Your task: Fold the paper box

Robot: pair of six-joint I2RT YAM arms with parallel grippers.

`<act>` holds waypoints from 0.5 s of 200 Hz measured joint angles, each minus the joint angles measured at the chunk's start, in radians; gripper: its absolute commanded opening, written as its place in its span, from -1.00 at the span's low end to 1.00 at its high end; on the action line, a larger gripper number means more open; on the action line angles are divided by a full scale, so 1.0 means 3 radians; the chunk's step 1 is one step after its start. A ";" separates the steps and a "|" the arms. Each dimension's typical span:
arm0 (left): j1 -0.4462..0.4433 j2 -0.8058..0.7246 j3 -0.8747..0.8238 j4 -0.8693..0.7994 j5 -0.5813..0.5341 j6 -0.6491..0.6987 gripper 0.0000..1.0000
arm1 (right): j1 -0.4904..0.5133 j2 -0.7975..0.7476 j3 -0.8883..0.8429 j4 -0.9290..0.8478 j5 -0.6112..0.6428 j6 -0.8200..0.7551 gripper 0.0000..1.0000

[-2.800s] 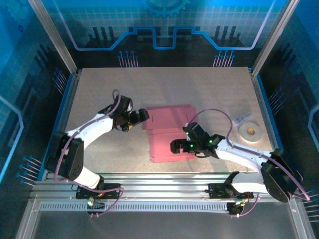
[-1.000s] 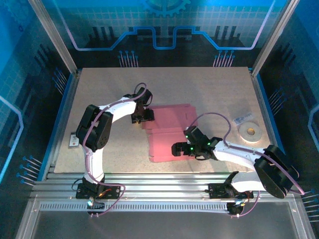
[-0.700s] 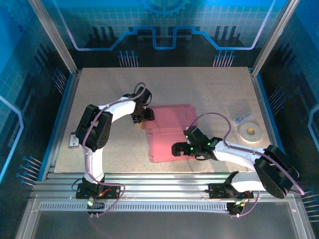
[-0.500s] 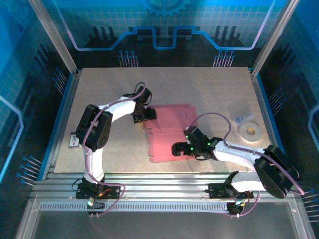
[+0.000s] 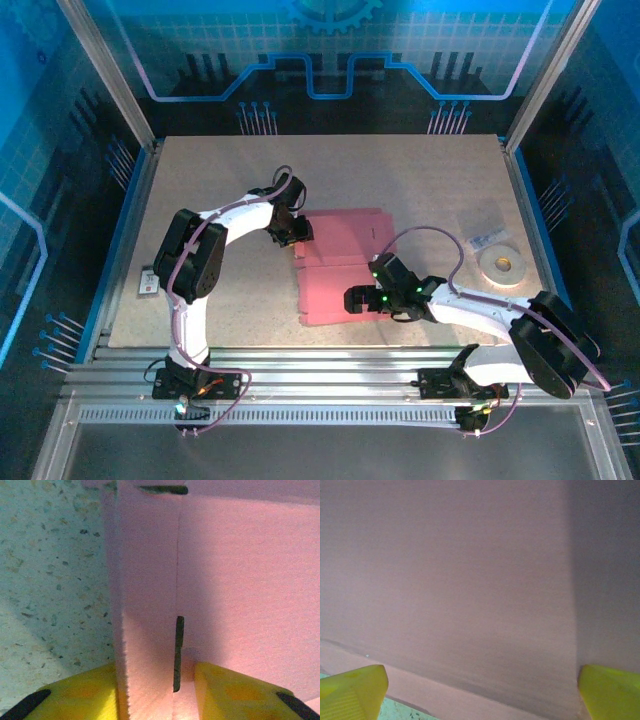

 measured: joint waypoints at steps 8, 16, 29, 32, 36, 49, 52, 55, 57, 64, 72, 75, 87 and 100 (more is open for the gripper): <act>0.0000 0.0000 0.0006 -0.0001 -0.0003 -0.0008 -0.41 | 0.0000 0.0000 0.0000 0.0000 0.0000 -0.0001 1.00; 0.0000 0.0000 0.0010 0.0001 -0.0006 -0.0010 -0.46 | 0.0000 0.0000 0.0000 0.0000 0.0000 -0.0001 1.00; 0.0000 0.0000 0.0014 -0.0001 -0.0023 -0.0009 -0.51 | 0.0000 0.0003 0.0001 0.0000 0.0000 -0.0001 1.00; 0.0000 0.0000 0.0014 -0.0003 -0.0025 -0.0010 -0.51 | 0.0000 0.0005 0.0001 0.0001 0.0000 -0.0001 1.00; 0.0000 0.0000 0.0014 -0.0003 -0.0025 -0.0010 -0.53 | 0.0000 0.0006 0.0001 0.0001 0.0001 -0.0001 1.00; 0.0000 0.0000 0.0014 -0.0003 -0.0027 -0.0010 -0.60 | 0.0000 0.0009 0.0001 0.0003 0.0001 -0.0001 1.00; 0.0000 0.0000 0.0015 -0.0003 -0.0025 -0.0010 -0.63 | 0.0000 0.0009 0.0003 0.0001 0.0001 -0.0001 1.00; 0.0000 0.0000 0.0014 -0.0003 -0.0024 -0.0008 -0.64 | 0.0000 0.0009 0.0003 0.0001 0.0001 -0.0001 1.00; 0.0000 0.0000 0.0014 -0.0001 -0.0024 -0.0014 -0.65 | 0.0000 0.0009 0.0003 0.0001 0.0001 -0.0001 1.00; 0.0000 0.0000 0.0014 0.0000 -0.0019 -0.0018 -0.69 | 0.0000 0.0009 0.0003 0.0001 0.0001 -0.0001 1.00; 0.0001 0.0000 0.0014 0.0001 0.0003 -0.0011 -0.74 | 0.0000 0.0008 0.0003 0.0001 0.0001 -0.0001 1.00; 0.0004 0.0000 0.0014 0.0003 0.0009 -0.0015 -0.76 | 0.0000 0.0009 0.0003 0.0001 0.0000 -0.0001 1.00; 0.0024 -0.0001 0.0014 0.0008 0.0052 -0.0017 -0.77 | 0.0000 0.0000 0.0003 0.0000 0.0000 -0.0003 1.00; 0.0069 -0.0041 -0.0043 0.0075 0.0140 -0.0032 -0.77 | 0.0000 -0.0025 0.0003 -0.0011 -0.0010 -0.0004 1.00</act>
